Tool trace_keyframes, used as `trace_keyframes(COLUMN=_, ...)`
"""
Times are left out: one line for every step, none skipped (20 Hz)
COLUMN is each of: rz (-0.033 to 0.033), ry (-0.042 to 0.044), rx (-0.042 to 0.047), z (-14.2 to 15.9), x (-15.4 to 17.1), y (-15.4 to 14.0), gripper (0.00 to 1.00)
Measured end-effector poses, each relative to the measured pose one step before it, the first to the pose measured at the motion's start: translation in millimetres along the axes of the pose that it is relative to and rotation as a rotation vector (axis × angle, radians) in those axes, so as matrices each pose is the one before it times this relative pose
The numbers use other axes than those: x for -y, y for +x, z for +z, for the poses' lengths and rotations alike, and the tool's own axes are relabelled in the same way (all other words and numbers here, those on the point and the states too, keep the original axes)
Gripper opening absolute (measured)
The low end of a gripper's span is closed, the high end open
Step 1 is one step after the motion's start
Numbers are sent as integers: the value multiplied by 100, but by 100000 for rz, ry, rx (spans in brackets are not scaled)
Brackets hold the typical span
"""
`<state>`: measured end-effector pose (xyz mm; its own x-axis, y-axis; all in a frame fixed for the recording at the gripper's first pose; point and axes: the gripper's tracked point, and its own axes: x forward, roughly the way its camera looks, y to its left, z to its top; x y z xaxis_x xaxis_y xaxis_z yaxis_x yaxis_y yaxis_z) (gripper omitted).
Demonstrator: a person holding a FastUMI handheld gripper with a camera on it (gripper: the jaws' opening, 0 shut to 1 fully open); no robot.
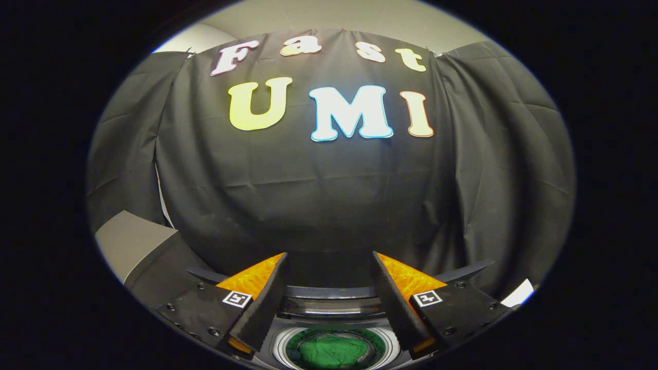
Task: Put the clothes into the washing machine and then close the washing machine lid.
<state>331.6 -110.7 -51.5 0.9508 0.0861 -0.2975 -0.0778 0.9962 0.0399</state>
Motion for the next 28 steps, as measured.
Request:
trace_keyframes(rz=-120, ry=-75, rx=-70, z=-326, x=12, y=-565, gripper=98)
trace_keyframes(rz=16, ry=-242, rx=-264, z=-398, x=-43, y=-443, gripper=98)
trace_keyframes(rz=65, ry=-11, rx=40, z=-283, x=-52, y=-488, gripper=98)
trace_keyframes(rz=85, ry=14, rx=-102, z=-282, x=7, y=-437, gripper=98)
trace_keyframes(rz=-30, ry=16, rx=-142, z=-354, x=-48, y=-443, gripper=98)
trace_keyframes(rz=-78, ry=55, rx=-98, z=-384, x=-19, y=-372, gripper=98)
trace_keyframes(rz=-105, ry=9, rx=52, z=-327, x=-36, y=-377, gripper=98)
trace_keyframes(rz=-98, ry=52, rx=101, z=-222, x=14, y=-382, gripper=98)
trace_keyframes(rz=-123, ry=249, rx=27, z=-279, x=-16, y=-305, gripper=98)
trace_keyframes(rz=-114, ry=194, rx=-165, z=-404, x=-72, y=-257, gripper=98)
trace_keyframes(rz=-100, ry=238, rx=-273, z=-299, x=-2, y=-322, gripper=98)
trace_keyframes(rz=-67, ry=61, rx=-162, z=-392, x=-5, y=-363, gripper=98)
trace_keyframes(rz=-49, ry=74, rx=-326, z=-310, x=-10, y=-357, gripper=98)
trace_keyframes(rz=60, ry=144, rx=-416, z=-428, x=17, y=-294, gripper=97)
trace_keyframes(rz=275, ry=372, rx=-558, z=-439, x=-36, y=-293, gripper=97)
trace_keyframes(rz=569, ry=470, rx=-1021, z=-688, x=-137, y=-320, gripper=97)
trace_keyframes(rz=213, ry=350, rx=-725, z=-508, x=56, y=-327, gripper=97)
trace_keyframes(rz=277, ry=384, rx=-1004, z=-609, x=94, y=-425, gripper=97)
trace_keyframes(rz=343, ry=228, rx=-245, z=-380, x=104, y=-457, gripper=98)
trace_keyframes(rz=117, ry=138, rx=253, z=-229, x=131, y=-341, gripper=98)
trace_keyframes(rz=236, ry=315, rx=89, z=-173, x=62, y=-298, gripper=98)
trace_keyframes(rz=355, ry=468, rx=-239, z=-261, x=188, y=-132, gripper=97)
trace_keyframes(rz=158, ry=706, rx=11, z=-137, x=258, y=-312, gripper=97)
trace_keyframes(rz=390, ry=826, rx=355, z=-16, x=93, y=-285, gripper=97)
trace_keyframes(rz=542, ry=581, rx=350, z=-18, x=32, y=-378, gripper=98)
trace_keyframes(rz=568, ry=-91, rx=753, z=81, x=-24, y=-414, gripper=98)
trace_keyframes(rz=96, ry=-539, rx=455, z=193, x=90, y=-491, gripper=98)
trace_keyframes(rz=312, ry=-80, rx=1153, z=340, x=90, y=-724, gripper=98)
